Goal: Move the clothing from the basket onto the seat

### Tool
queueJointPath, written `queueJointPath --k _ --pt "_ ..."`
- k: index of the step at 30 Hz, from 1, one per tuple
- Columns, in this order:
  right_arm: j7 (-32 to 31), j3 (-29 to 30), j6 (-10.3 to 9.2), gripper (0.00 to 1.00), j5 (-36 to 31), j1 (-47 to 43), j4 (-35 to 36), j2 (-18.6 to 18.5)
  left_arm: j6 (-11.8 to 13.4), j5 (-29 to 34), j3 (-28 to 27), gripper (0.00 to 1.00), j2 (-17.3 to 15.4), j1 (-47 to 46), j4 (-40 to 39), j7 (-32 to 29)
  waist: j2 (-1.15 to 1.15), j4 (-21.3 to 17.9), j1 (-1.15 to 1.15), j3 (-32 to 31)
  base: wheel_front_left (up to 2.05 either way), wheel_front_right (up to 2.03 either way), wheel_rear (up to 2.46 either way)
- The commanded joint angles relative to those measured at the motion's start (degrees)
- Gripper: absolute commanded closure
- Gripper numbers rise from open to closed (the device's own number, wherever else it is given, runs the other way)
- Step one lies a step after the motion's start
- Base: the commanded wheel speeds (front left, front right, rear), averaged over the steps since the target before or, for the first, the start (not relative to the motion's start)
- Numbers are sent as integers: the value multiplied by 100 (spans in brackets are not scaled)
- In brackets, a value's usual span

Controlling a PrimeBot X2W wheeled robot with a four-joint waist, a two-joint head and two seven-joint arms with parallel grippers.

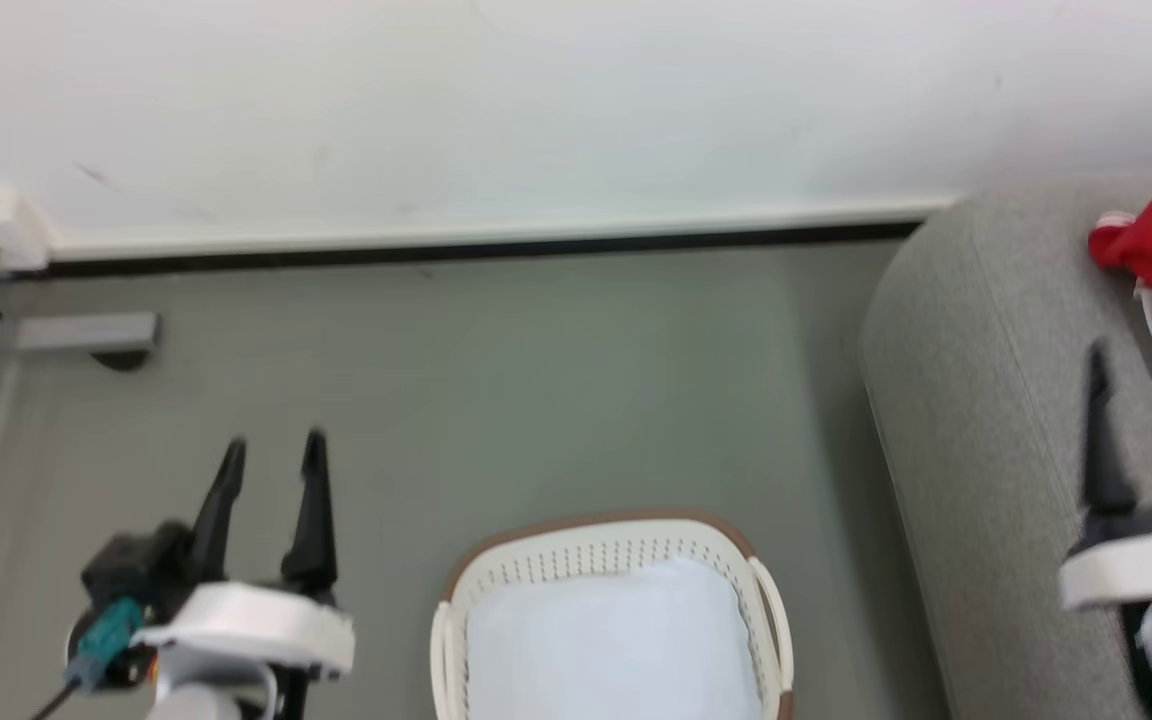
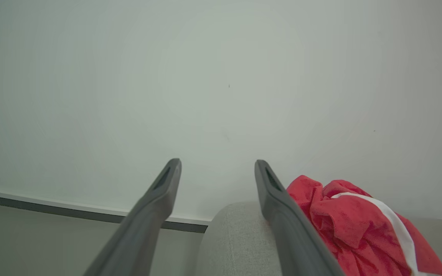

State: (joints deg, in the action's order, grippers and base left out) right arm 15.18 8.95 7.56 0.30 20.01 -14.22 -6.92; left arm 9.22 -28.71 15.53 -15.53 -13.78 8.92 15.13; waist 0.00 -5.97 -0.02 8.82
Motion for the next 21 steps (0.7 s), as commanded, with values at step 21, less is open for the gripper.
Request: queueJointPath --k 21 --pt "-6 -745 -14 0 566 -1730 -404 396 -1044 1241 -1047 0 721 1086 873 2 0 211 2 -1017 0 0 0"
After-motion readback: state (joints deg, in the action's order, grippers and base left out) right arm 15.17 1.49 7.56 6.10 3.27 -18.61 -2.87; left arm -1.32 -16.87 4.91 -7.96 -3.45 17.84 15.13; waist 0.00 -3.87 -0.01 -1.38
